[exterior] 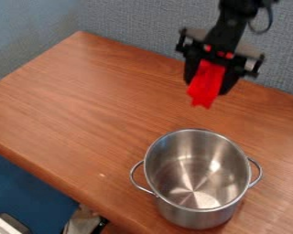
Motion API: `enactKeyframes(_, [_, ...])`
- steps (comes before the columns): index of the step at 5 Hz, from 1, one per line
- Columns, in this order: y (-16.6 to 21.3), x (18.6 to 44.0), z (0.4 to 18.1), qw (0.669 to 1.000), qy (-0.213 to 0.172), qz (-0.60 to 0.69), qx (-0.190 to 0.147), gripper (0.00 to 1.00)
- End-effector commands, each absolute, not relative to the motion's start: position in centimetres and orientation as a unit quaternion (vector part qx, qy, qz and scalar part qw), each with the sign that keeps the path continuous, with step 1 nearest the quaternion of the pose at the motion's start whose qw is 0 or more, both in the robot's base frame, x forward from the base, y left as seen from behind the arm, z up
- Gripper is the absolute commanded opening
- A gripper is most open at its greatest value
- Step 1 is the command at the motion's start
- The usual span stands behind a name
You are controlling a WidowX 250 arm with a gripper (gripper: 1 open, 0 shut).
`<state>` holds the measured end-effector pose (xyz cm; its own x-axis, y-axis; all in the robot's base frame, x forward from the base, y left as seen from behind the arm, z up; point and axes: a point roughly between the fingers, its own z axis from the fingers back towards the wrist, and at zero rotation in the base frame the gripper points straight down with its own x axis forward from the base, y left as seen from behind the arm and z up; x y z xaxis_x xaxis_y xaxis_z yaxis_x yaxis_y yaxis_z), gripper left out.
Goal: Move the red object from the metal pot to the table
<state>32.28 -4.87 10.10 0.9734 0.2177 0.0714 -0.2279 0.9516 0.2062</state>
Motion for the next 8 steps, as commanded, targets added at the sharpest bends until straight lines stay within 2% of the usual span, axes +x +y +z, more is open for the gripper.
enactKeyframes(1, [-2.7,34.2,10.8,0.987,-0.05,0.107,0.109,0.0])
enactKeyframes(3, [-2.5,34.7,7.5,0.995,-0.038,0.039,0.078,0.0])
enactKeyframes(4, [-0.1,35.6,9.4,0.995,-0.078,0.036,0.058,0.0])
enactKeyframes(5, [-0.3,36.0,8.2,0.994,-0.097,0.004,0.044,0.0])
enactKeyframes(6, [0.8,36.0,9.0,0.992,-0.125,-0.018,0.027,0.0])
enactKeyframes(8, [-1.3,37.6,9.0,0.992,-0.112,-0.057,-0.004,0.0])
